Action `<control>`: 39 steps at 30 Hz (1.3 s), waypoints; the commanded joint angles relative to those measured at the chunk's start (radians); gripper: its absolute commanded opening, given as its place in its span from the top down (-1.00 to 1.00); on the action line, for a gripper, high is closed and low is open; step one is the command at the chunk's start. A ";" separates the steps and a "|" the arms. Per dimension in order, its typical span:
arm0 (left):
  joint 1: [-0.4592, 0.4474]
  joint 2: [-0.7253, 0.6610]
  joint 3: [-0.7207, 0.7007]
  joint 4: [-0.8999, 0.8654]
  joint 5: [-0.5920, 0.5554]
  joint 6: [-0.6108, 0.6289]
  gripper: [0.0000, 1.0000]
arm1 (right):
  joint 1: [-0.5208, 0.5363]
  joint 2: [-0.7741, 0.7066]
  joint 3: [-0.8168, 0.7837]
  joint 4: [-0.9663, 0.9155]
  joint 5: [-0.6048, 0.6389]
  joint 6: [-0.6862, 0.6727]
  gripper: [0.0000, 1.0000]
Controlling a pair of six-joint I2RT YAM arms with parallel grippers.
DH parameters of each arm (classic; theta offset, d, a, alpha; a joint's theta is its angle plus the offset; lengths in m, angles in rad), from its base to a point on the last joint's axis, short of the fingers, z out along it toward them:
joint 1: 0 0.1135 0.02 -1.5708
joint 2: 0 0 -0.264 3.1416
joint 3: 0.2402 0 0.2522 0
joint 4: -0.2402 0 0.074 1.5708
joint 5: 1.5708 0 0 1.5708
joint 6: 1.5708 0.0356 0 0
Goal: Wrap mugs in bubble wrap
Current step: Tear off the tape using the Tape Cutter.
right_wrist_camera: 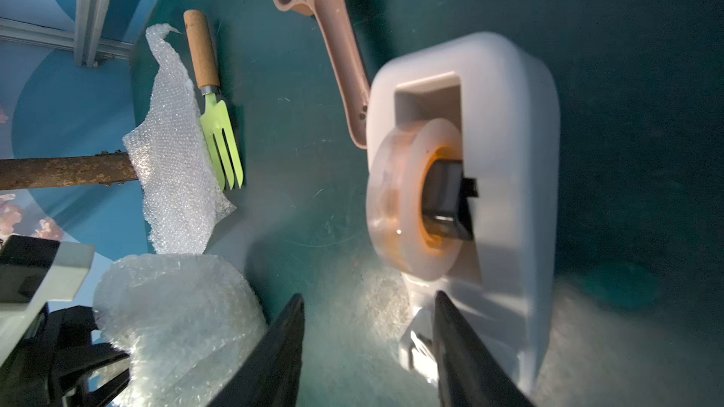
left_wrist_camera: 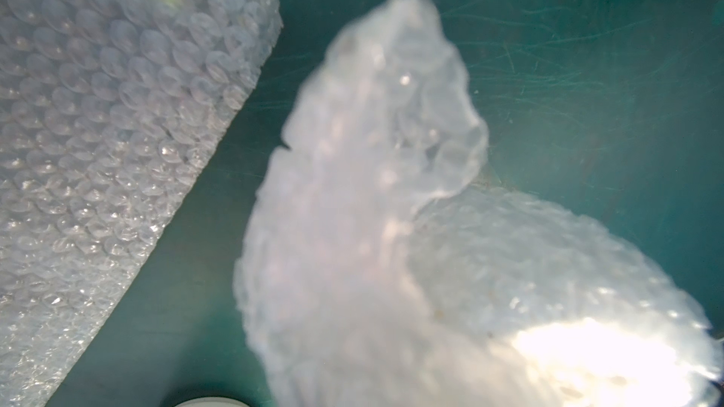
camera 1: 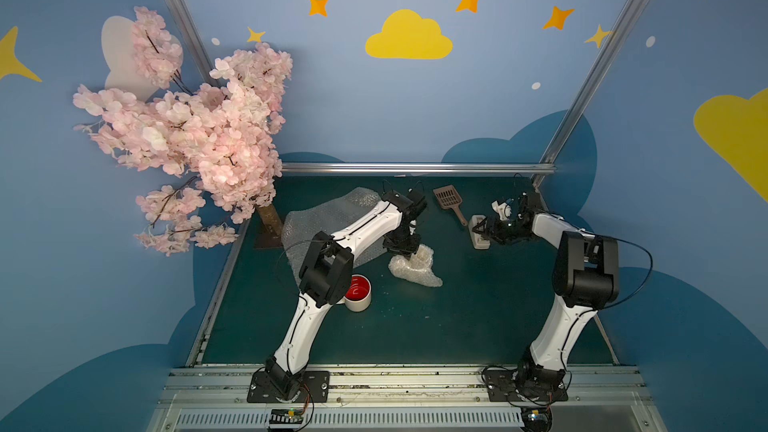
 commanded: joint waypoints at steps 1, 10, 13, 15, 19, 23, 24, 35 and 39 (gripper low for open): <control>-0.004 0.010 0.013 -0.025 -0.005 0.011 0.50 | 0.014 0.027 -0.018 -0.019 -0.052 0.027 -0.03; -0.008 0.003 -0.001 -0.016 -0.007 0.014 0.51 | 0.001 0.029 -0.007 -0.030 -0.038 0.033 0.08; -0.007 0.011 0.007 -0.017 -0.002 0.012 0.51 | 0.005 0.023 -0.019 0.013 -0.096 0.075 0.09; -0.009 0.013 0.014 -0.020 -0.001 0.012 0.51 | 0.012 0.016 -0.027 0.032 -0.113 0.092 0.09; -0.010 0.009 0.012 -0.020 -0.012 0.017 0.51 | 0.018 0.016 -0.035 0.058 -0.151 0.126 0.12; -0.010 0.013 0.011 -0.019 -0.010 0.017 0.51 | 0.022 -0.004 -0.060 0.091 -0.160 0.154 0.12; -0.010 0.014 0.010 -0.018 -0.007 0.017 0.51 | 0.019 -0.006 -0.067 0.094 -0.160 0.156 0.12; -0.014 0.017 0.011 -0.010 0.001 0.015 0.52 | 0.006 -0.002 -0.099 0.073 -0.104 0.149 0.13; -0.015 0.017 0.010 -0.013 -0.002 0.017 0.52 | 0.007 0.012 -0.095 0.092 -0.127 0.160 0.29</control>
